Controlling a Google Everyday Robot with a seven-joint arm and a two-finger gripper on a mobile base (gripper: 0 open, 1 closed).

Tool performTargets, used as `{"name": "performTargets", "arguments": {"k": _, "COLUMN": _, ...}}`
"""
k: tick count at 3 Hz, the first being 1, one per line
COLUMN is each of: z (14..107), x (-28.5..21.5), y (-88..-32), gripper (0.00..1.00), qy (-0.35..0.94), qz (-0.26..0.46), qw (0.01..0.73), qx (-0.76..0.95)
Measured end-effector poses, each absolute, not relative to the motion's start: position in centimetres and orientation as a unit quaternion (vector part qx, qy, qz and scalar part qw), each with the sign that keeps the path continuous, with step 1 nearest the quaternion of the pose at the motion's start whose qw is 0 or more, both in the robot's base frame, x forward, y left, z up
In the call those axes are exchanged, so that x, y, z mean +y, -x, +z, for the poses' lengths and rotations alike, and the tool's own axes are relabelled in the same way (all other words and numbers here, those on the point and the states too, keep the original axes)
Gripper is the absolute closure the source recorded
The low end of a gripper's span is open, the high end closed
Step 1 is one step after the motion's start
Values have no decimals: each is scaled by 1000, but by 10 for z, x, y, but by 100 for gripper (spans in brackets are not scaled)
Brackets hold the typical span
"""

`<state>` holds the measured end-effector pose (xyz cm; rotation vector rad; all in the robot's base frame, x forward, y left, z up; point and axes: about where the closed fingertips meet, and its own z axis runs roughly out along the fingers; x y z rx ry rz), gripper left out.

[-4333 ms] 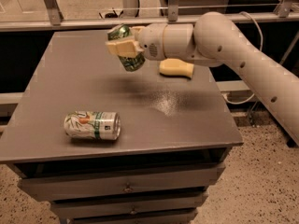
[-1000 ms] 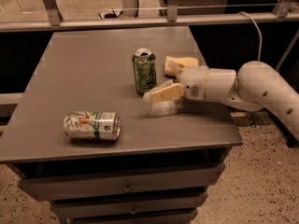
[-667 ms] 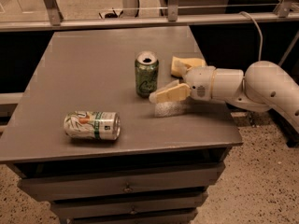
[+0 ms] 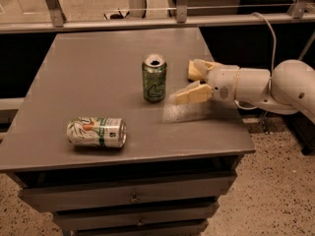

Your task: Place green can upright

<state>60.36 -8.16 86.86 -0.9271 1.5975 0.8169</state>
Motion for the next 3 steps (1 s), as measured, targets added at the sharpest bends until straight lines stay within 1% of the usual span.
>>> {"name": "performTargets", "arguments": {"k": 3, "z": 892, "x": -82, "y": -617, "gripper": 0, "qy": 429, "qz": 328, "qw": 540, "qx": 645}}
